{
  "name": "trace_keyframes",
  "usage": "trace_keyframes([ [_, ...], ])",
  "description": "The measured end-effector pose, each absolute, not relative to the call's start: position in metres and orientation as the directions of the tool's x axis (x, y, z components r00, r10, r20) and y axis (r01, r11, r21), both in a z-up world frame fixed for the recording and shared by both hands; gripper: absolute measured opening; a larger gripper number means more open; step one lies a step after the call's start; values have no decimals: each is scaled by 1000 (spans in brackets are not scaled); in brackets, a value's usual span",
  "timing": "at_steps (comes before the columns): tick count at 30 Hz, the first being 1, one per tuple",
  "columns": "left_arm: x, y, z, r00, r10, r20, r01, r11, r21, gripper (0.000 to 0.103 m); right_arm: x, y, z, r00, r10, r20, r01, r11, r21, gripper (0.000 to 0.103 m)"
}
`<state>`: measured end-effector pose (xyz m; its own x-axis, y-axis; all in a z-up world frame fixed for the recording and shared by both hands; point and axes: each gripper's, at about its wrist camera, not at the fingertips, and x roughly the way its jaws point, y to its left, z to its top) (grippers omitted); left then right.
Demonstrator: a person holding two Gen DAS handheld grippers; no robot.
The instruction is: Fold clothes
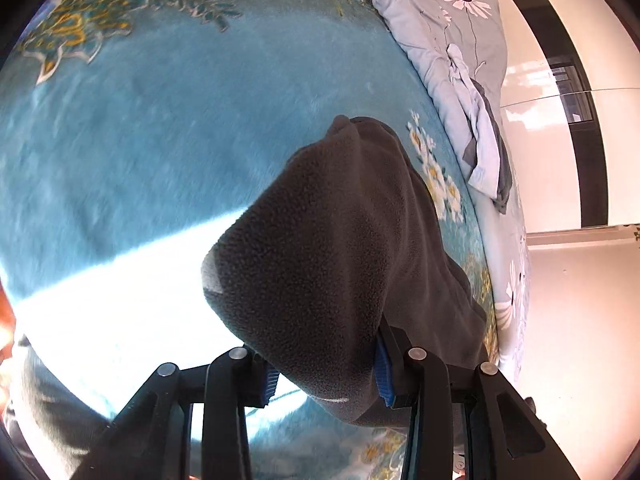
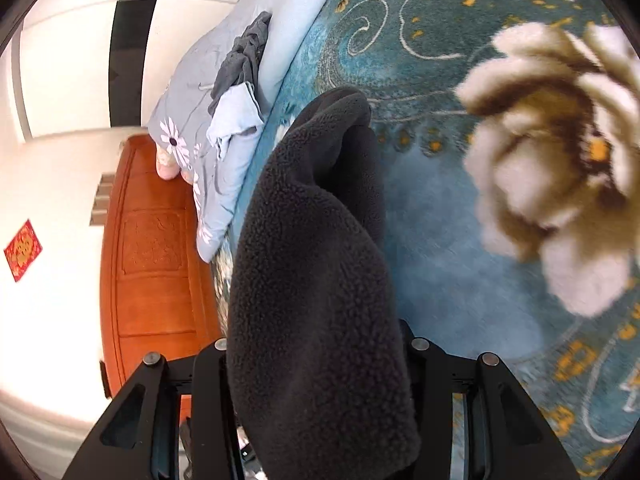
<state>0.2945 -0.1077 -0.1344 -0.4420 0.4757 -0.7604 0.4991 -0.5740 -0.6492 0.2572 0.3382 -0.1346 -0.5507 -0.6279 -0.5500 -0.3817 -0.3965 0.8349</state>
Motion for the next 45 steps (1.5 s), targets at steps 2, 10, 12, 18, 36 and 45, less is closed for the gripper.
trace_keyframes([
  [2, 303, -105, -146, -427, 497, -756, 514, -554, -655, 41, 280, 345, -134, -520, -634, -573, -379, -430, 819, 47],
  [10, 317, -111, -154, -436, 504, -746, 493, -559, -666, 58, 328, 357, -161, -509, -650, -564, -448, -360, 819, 48],
  [12, 315, -112, -156, -438, 505, -744, 483, -566, -668, 60, 330, 357, -164, -510, -654, -559, -447, -354, 822, 50],
  [18, 312, -116, -158, -456, 547, -702, 435, -551, -712, 67, 335, 357, -174, -510, -668, -542, -445, -335, 831, 56],
  [36, 308, -135, -185, -542, 618, -569, 429, -379, -820, 87, 345, 350, -181, -511, -671, -538, -408, -361, 838, 70],
  [45, 295, -135, -184, -560, 595, -576, 437, -379, -816, 94, 338, 347, -180, -511, -665, -545, -411, -368, 834, 76],
])
